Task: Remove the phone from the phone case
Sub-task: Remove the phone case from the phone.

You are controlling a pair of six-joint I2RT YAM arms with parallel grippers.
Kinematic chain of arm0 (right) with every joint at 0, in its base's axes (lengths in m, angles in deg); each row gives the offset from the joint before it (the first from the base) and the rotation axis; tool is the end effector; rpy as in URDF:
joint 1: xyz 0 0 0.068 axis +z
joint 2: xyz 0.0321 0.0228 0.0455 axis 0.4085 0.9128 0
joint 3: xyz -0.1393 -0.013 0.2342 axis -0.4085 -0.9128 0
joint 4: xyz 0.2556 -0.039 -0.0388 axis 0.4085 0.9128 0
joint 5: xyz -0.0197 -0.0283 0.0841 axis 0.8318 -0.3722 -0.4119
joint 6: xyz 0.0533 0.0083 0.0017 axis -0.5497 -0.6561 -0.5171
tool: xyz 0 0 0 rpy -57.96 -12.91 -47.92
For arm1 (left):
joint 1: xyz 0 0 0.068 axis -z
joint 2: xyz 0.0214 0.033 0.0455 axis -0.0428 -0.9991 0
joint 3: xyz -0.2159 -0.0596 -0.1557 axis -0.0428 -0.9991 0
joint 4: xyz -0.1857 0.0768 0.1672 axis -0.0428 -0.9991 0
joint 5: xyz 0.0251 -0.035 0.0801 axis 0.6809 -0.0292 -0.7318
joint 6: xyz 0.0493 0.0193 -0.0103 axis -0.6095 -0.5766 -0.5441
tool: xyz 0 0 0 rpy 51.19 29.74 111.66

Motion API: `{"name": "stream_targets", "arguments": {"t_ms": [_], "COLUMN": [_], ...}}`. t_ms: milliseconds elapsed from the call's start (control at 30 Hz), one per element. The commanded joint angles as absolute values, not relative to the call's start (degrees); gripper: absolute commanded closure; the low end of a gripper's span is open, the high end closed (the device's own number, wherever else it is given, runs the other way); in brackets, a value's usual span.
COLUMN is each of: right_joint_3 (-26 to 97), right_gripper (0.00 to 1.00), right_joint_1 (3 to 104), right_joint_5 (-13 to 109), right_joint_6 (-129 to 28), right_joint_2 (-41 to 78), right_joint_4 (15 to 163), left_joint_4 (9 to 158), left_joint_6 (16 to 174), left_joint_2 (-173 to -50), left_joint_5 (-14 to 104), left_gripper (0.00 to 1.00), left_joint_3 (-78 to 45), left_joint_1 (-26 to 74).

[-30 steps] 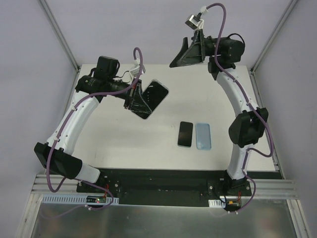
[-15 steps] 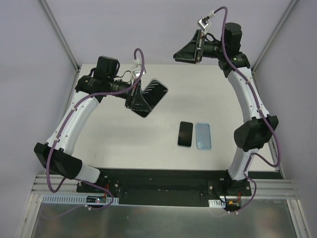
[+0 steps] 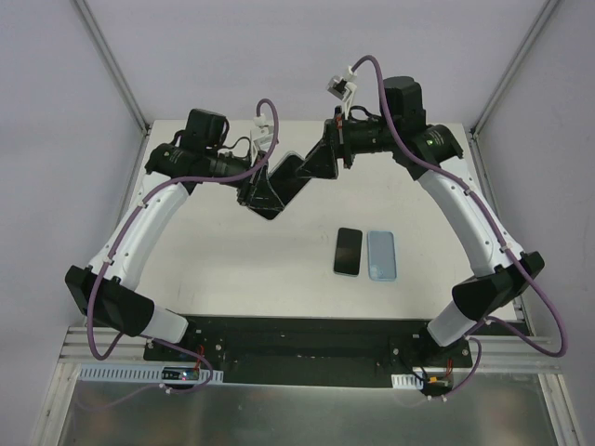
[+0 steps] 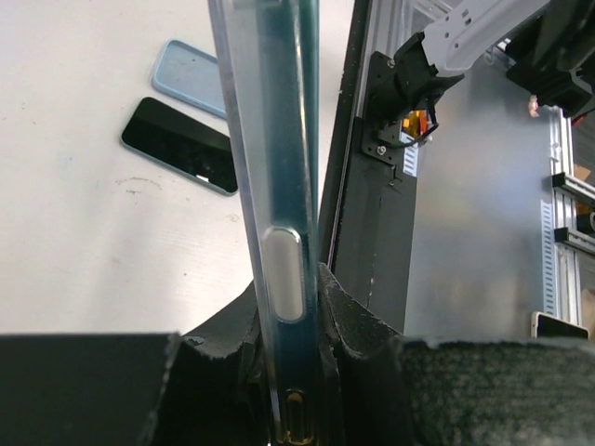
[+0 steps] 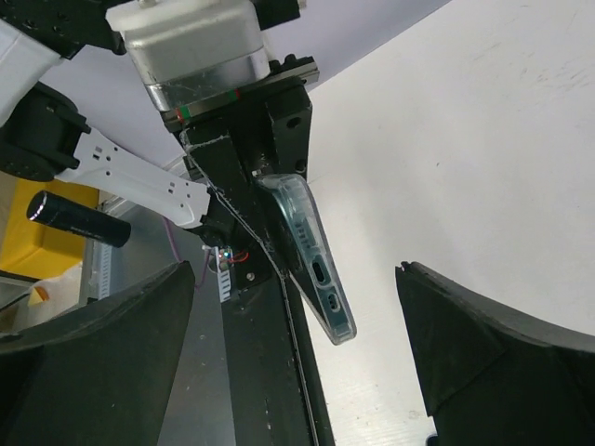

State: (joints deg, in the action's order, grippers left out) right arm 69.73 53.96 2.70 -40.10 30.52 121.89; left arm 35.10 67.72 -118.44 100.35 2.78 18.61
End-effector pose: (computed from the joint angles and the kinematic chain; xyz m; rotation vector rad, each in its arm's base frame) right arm 0.2833 0.1954 0.4766 -1.1464 1.5234 1.1628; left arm 0.2576 -0.1333 0.4179 1.1867 1.6905 -1.2661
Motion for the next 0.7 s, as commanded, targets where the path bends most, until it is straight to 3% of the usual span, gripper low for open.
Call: {"name": "stream_targets", "arguments": {"t_ms": [0,400,667], "right_joint_3": [68.5,66.7,64.6], "right_gripper": [0.01,0.06,0.17], "right_joint_1": [54.3,54.8,54.7], "right_joint_5": [3.8,-1.4,-3.6], "right_joint_6": [-33.6,-35.5,-38.6], "right_joint_2": [28.2,29.6,30.5], "right_joint_4": [123.7,120.5,117.6], "left_joint_4": [36.1,35.5,35.1], "left_joint_6": [64.6,62.6,61.9], "left_joint_2": [-116.1,-116.3,-115.9], "left_joint_5": [99.9,97.1,95.7], "left_gripper": [1.0,1.0,1.0], "left_joint_3": [2.4,1.3,1.2], "left_joint_1": [20.6,24.8,25.7]}}
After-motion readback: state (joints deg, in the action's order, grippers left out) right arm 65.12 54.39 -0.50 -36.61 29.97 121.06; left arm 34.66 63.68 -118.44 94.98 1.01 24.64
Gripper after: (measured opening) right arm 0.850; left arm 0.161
